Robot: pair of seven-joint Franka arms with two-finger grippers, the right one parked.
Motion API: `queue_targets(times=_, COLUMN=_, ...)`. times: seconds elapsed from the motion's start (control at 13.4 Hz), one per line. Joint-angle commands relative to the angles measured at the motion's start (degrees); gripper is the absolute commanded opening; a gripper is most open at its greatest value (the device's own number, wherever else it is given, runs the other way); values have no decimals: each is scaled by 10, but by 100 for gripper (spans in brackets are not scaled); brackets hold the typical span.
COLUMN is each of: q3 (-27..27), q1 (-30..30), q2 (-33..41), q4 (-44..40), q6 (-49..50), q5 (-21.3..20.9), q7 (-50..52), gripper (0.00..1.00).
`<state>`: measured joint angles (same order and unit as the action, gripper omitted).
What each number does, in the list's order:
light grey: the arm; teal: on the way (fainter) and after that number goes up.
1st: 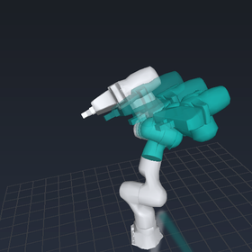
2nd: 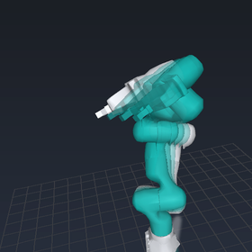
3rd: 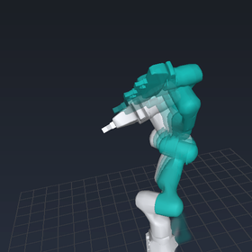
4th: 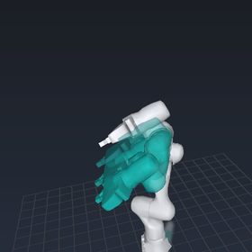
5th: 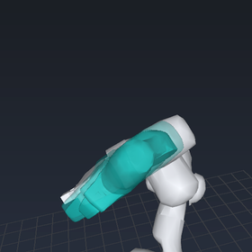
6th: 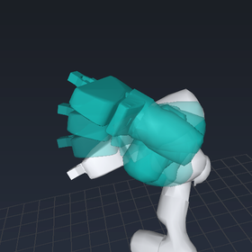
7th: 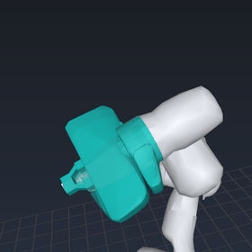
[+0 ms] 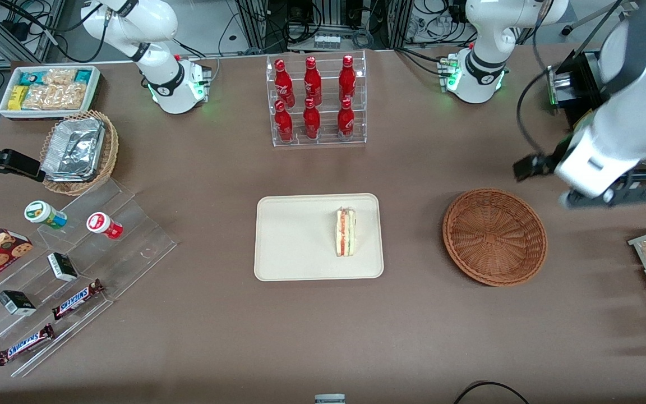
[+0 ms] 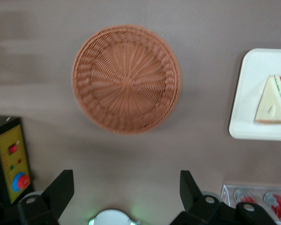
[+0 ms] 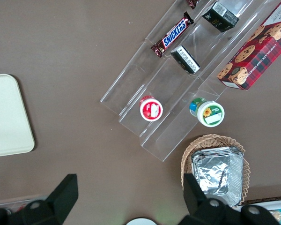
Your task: Place sandwich from basket to tray
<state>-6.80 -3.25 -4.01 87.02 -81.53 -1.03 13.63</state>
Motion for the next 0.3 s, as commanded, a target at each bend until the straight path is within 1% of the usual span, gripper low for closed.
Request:
queue_targets(times=0.0, q3=20, q1=4, q2=56, q4=27, q6=24, q5=9, q7=-21, gripper=100)
queue_targets(times=0.22, q3=44, q1=4, q2=76, q4=21, q6=41, q5=9, q7=-48, gripper=100)
